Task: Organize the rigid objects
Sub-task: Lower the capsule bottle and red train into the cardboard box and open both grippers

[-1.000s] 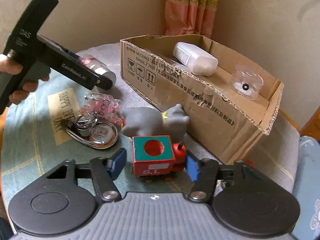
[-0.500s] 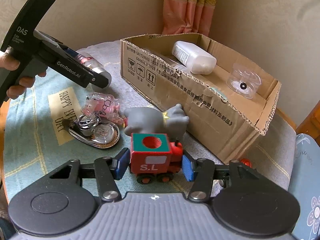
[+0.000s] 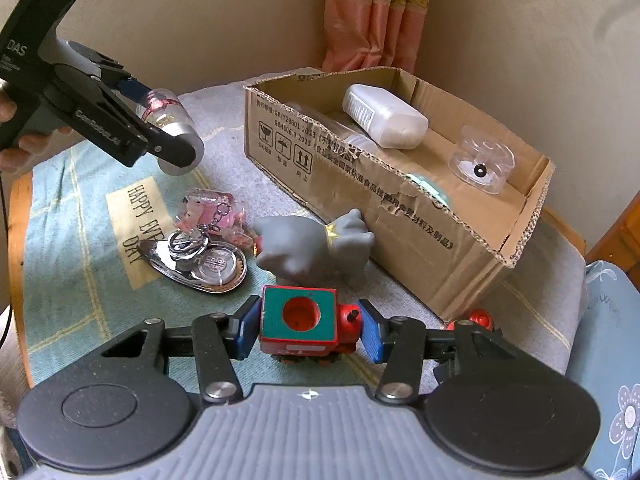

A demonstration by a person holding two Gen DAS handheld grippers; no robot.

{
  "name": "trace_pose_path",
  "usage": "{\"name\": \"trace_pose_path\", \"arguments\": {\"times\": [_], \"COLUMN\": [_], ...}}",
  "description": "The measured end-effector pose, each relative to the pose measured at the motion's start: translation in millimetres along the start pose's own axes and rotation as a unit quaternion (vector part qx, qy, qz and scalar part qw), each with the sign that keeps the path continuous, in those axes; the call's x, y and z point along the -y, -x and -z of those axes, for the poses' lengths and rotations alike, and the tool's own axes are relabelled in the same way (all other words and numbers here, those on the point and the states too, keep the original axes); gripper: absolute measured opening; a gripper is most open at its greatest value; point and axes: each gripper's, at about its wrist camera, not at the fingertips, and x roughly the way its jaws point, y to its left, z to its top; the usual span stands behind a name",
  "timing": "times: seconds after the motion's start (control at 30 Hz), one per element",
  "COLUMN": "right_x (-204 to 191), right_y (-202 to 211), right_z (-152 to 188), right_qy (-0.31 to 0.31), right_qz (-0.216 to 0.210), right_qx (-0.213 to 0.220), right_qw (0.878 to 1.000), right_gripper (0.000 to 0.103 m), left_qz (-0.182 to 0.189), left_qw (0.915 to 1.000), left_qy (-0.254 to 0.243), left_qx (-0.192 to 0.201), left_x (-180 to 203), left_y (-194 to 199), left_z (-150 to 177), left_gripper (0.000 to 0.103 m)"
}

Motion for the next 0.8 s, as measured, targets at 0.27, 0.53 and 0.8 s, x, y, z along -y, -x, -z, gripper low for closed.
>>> {"name": "trace_pose_path", "arguments": {"times": [0.27,0.53,0.8], "right_x": [10,41,78], "right_y": [29,54,40], "right_z": [-15,-54,-83], "right_qy": [-0.012,-0.021,-0.047], "right_qz": [-0.008,0.019,0.068], "right_qx": [0.025,0.072,0.066], "right_qw": [1.0,0.997,0.994], "right_gripper": [0.056,0.056,0.059], "left_qz": [0.024,0.045,0.05], "left_qw": [0.9993,0.9965,0.9937], "left_qy": [-0.027,-0.052,-0.072], "left_qx": [0.012,0.047,0.07], "left_x": [9,23,42], "left_y": [24,38,23], "left_z": [-17,-52,-98], "left_gripper": [0.093,0.093,0.093]}}
